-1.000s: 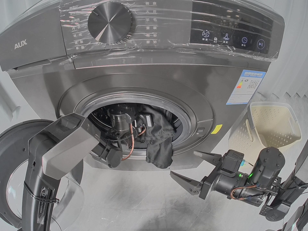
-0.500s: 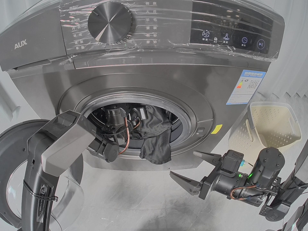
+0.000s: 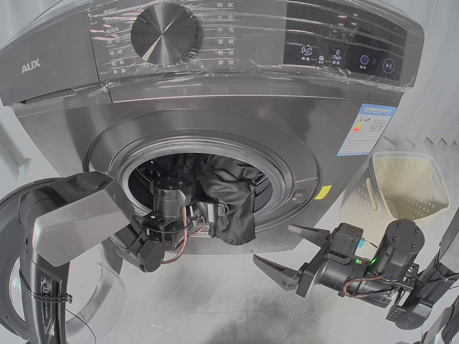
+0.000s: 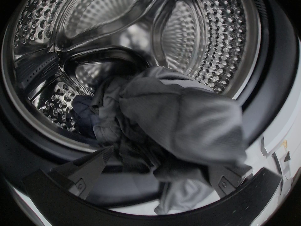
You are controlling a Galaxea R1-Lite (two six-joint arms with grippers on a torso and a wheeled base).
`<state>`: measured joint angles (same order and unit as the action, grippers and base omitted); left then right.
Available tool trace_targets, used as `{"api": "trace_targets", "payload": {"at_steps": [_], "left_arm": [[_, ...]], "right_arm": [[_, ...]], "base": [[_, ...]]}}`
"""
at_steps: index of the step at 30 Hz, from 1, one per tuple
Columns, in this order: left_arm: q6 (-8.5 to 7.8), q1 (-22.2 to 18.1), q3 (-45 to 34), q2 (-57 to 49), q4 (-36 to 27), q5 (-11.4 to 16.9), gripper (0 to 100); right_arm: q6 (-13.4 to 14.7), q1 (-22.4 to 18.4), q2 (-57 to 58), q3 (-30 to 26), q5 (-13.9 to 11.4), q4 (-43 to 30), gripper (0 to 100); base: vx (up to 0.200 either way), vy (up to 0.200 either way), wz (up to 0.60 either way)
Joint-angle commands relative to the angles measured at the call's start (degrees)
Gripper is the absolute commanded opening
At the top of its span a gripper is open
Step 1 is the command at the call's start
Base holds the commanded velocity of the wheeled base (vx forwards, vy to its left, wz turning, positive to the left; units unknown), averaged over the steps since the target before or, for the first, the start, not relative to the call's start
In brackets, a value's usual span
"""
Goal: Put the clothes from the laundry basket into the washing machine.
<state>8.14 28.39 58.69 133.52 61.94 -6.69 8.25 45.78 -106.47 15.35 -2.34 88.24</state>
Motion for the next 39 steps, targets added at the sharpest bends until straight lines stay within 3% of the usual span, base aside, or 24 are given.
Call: {"api": "trace_targets", "payload": {"at_steps": [1,7,19,20,29,39], "left_arm": [[-0.15,3.0,-5.7,-5.1,-0.4,1.8,100],[-0.15,4.7,-2.8,-2.7,-0.4,2.6,100],[-0.23,4.1,7.1,6.1,0.1,2.6,100],[-0.23,4.1,7.1,6.1,0.1,2.6,0],[0.03,2.4,11.1,6.8,1.9,1.8,0],[0.29,-2.6,22.9,6.3,2.5,-2.4,0]], "right_arm": [[0.0,0.4,-0.1,0.0,0.1,0.0,100],[0.0,0.5,-0.1,0.0,0.1,0.0,100],[0.0,0.5,-0.1,0.0,0.1,0.0,100],[0.0,0.5,-0.1,0.0,0.1,0.0,100],[0.0,1.1,-0.1,0.1,0.1,0.0,100],[0.0,1.1,-0.1,0.3,0.1,0.0,100]], "base": [[0.0,0.0,0.0],[0.0,0.0,0.0],[0.0,0.0,0.0],[0.0,0.0,0.0],[0.0,0.0,0.0],[0.0,0.0,0.0]]}}
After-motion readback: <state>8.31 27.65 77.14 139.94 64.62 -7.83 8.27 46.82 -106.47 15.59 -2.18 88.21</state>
